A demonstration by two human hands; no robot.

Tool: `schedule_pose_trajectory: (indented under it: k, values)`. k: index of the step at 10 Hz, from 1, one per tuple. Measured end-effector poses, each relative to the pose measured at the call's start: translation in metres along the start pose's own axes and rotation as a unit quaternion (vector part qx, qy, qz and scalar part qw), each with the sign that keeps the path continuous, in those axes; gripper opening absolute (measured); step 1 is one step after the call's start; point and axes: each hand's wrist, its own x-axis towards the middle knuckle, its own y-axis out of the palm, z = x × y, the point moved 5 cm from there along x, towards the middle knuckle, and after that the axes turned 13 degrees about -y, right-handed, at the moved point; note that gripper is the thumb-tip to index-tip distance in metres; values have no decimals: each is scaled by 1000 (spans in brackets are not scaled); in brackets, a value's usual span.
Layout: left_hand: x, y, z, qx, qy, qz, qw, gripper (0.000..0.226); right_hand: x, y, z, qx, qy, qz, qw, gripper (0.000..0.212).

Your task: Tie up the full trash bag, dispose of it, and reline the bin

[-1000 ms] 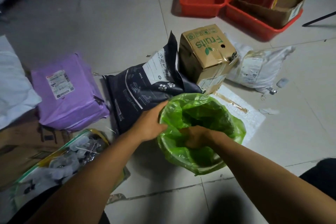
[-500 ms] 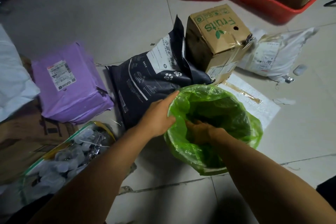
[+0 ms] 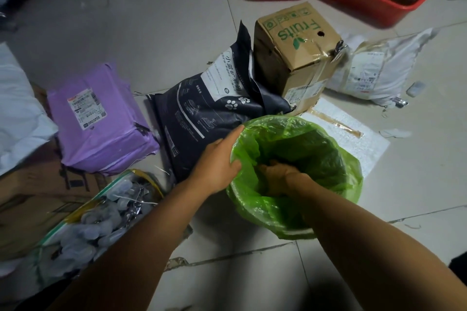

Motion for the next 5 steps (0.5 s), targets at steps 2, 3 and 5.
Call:
schedule_pose_trajectory:
  k: [2, 3, 5]
  values:
    - [-4, -6, -6, -5, -27, 5, 1000, 82, -26, -23, 22, 49, -47, -73, 995, 49]
    - [-2, -6, -7, 25, -50, 14, 998, 78, -40, -42, 32, -13, -60, -99, 993, 49]
    - [-22, -37, -31, 164, -102, -19, 981, 69, -98, -75, 35, -26, -61, -106, 992, 51]
